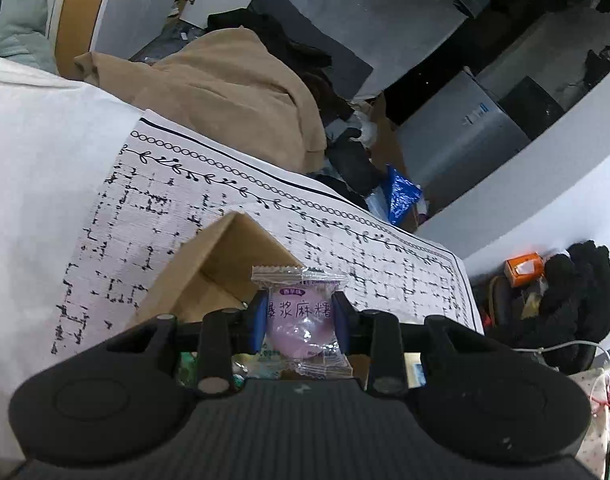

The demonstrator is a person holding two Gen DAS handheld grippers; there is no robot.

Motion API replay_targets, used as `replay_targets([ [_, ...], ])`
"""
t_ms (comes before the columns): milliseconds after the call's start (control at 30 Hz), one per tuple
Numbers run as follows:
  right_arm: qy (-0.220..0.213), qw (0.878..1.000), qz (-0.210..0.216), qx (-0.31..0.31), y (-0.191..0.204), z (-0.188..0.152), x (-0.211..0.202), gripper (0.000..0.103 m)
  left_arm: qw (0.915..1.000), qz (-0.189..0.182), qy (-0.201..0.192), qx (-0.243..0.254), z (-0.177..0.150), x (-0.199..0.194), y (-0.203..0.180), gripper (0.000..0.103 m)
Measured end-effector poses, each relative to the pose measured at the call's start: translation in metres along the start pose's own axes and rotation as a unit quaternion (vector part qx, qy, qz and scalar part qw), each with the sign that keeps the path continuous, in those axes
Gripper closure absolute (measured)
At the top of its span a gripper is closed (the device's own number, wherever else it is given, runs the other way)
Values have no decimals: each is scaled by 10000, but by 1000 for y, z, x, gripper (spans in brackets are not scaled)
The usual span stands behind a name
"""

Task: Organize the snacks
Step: 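Carry both snacks into the cardboard box and open both grippers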

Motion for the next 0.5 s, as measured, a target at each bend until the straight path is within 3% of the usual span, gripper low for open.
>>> replay_targets([
  [267,134,9997,183,-129,18,-5,17,72,9993,343,-45,-158,6,11,22,69],
  [500,230,9993,264,-116,26,-8,21,69,9995,295,-74,-75,6,9,18,65],
])
Point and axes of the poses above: each gripper's, at about its wrist camera, not at the fingertips, and x roughly the way its jaws point, y to its left, z to its top, the point moved 9 cm from there along x, roughly the way its jaws point, and after that the axes turned 11 degrees about -y, right-handed, at the moved point
